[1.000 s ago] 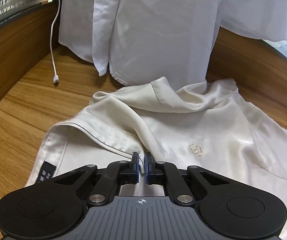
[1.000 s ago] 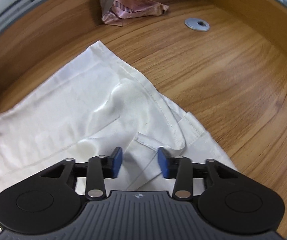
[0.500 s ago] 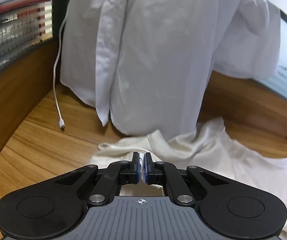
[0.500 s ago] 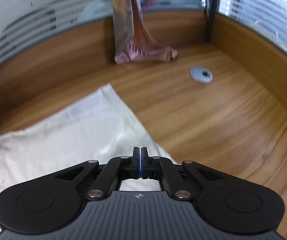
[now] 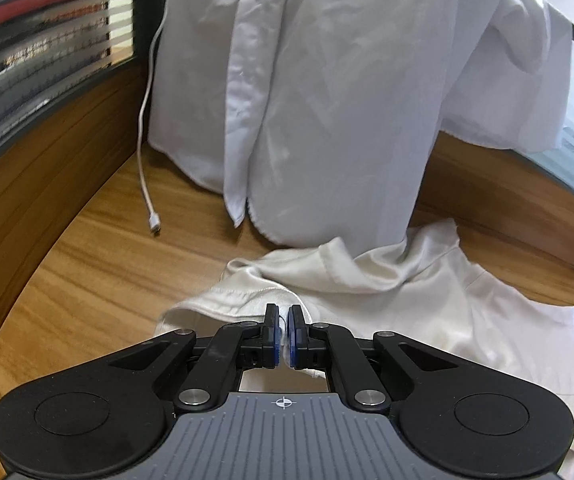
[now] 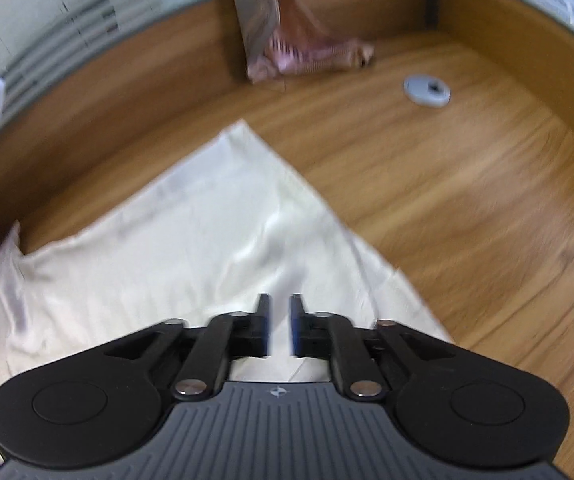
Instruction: Fold clothes
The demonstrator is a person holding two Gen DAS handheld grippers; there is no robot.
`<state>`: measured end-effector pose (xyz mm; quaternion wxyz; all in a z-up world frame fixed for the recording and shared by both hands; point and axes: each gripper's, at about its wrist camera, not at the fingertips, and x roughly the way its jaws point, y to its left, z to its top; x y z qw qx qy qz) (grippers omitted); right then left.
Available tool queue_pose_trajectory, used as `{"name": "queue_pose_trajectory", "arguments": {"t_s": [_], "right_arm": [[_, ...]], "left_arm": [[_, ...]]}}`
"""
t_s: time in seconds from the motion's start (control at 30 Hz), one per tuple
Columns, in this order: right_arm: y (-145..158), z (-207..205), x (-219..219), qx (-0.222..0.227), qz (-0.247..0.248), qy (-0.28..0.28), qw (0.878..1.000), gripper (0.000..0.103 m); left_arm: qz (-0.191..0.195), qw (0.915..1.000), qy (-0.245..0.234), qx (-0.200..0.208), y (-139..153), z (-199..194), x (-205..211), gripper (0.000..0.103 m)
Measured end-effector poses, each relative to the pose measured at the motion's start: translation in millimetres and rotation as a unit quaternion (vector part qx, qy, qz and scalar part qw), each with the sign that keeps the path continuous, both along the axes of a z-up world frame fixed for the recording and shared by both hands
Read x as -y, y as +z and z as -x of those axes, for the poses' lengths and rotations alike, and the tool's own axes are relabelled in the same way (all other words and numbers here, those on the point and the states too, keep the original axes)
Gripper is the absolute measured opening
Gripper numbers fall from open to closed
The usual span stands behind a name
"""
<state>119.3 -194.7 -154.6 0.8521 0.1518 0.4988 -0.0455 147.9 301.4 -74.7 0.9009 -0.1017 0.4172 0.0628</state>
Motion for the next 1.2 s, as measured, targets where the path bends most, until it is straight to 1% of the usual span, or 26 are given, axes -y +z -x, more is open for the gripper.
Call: {"name": "queue_pose_trajectory", "arguments": {"t_s": [0.03, 0.1, 0.17, 0.27, 0.33, 0.4, 0.43, 0.47, 0.53, 0.6, 0.67, 0.87, 1.0, 1.1, 1.2], "right_arm": [[-4, -1, -4, -0.004, 0.002, 0.0, 1.0, 0.033], [-12, -2, -12, -0.013, 0.007, -0.001, 1.0, 0.039], [-19, -5, -18, -0.016, 0.023, 0.003, 1.0, 0.04], [-28, -8, -27, -0.032, 0.049, 0.016, 0.998, 0.04], [-31, -6, -33, -0.03, 0.071, 0.029, 0.997, 0.039], [-32, -3, -37, -0.025, 0.089, 0.037, 0.995, 0.036], [-31, -1, -35, -0.023, 0.092, 0.036, 0.995, 0.027], [-31, 1, -33, -0.021, 0.096, 0.035, 0.995, 0.015], [-31, 4, -29, -0.017, 0.102, 0.034, 0.994, 0.003], [-29, 5, -20, -0.013, 0.095, 0.027, 0.995, 0.003], [-20, 6, -12, 0.009, 0.088, 0.02, 0.996, 0.003], [22, -1, 5, 0.078, 0.069, 0.003, 0.995, 0.002], [48, -6, 17, 0.118, 0.058, -0.011, 0.991, 0.002], [58, -2, 25, 0.132, 0.057, -0.019, 0.989, 0.002], [56, 6, 34, 0.129, 0.053, -0.025, 0.99, 0.003]], "left_arm": [[0.002, 1.0, 0.003, -0.002, -1, 1, -2, 0.007], [0.005, 0.9999, 0.007, -0.006, -3, 2, -4, 0.007], [0.005, 0.9999, 0.01, -0.009, -5, 1, -6, 0.007], [0.003, 0.9998, 0.011, -0.015, -7, 1, -7, 0.007], [0.004, 0.9997, 0.013, -0.018, -10, 1, -8, 0.007], [0.005, 0.9997, 0.013, -0.019, -11, 2, -10, 0.007], [0.006, 0.9997, 0.012, -0.019, -12, 2, -10, 0.007], [0.006, 0.9997, 0.013, -0.019, -12, 2, -11, 0.007], [0.006, 0.9997, 0.015, -0.018, -12, 1, -12, 0.007], [0.008, 0.9997, 0.018, -0.015, -10, -1, -14, 0.007], [0.009, 0.9997, 0.018, -0.011, -7, -5, -15, 0.007], [0.009, 0.9998, 0.013, 0.012, 11, -12, -13, 0.007], [0.029, 0.9991, 0.02, 0.025, 25, -10, -16, 0.007], [0.035, 0.999, 0.017, 0.021, 27, -2, -18, 0.007], [0.039, 0.9992, 0.01, 0.008, 22, 13, -18, 0.007]]}}
